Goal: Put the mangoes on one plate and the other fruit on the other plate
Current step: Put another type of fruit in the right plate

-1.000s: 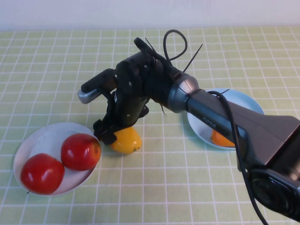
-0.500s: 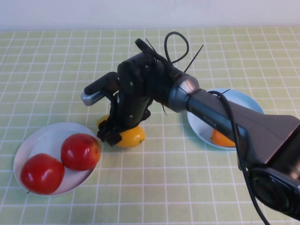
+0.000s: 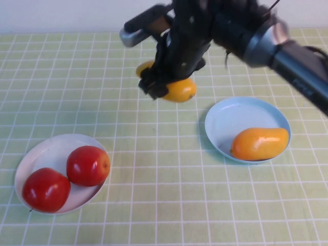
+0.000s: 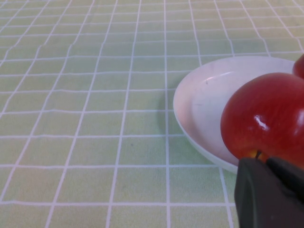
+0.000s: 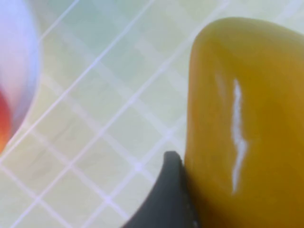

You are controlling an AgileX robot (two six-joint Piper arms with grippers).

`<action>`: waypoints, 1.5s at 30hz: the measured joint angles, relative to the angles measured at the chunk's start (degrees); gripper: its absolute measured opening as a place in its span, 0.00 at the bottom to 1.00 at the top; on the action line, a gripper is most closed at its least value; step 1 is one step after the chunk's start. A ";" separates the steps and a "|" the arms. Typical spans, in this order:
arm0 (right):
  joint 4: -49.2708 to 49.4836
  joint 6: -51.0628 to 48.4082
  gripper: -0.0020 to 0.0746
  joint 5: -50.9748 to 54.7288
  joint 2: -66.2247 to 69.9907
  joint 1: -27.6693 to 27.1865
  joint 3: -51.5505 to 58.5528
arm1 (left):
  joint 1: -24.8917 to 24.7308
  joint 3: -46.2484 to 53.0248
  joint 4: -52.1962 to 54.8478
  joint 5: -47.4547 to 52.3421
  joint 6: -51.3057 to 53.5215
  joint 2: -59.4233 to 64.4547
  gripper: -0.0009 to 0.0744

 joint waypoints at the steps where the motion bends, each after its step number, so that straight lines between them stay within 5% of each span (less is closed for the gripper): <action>1: -0.15 0.00 0.75 0.09 -1.24 -0.80 0.00 | 0.00 0.00 0.00 0.00 0.00 0.00 0.01; 6: -2.15 0.00 0.75 0.25 -7.26 -5.77 2.27 | 0.00 0.00 0.09 0.00 0.00 0.00 0.01; 12: -2.52 0.00 0.75 -0.48 -13.54 -10.66 18.23 | 0.00 0.00 0.09 0.00 0.00 0.00 0.01; 20: -6.31 -9.60 0.75 -13.72 -16.79 -12.46 34.25 | 0.00 0.00 0.09 0.00 0.00 0.00 0.01; 31: -6.35 -36.52 0.75 -18.51 -16.42 -15.12 35.92 | 0.00 0.00 0.09 0.00 0.00 0.00 0.01; 45: -1.86 -45.10 0.75 -22.93 -10.51 -19.03 35.92 | 0.00 0.00 0.09 0.00 0.00 0.00 0.01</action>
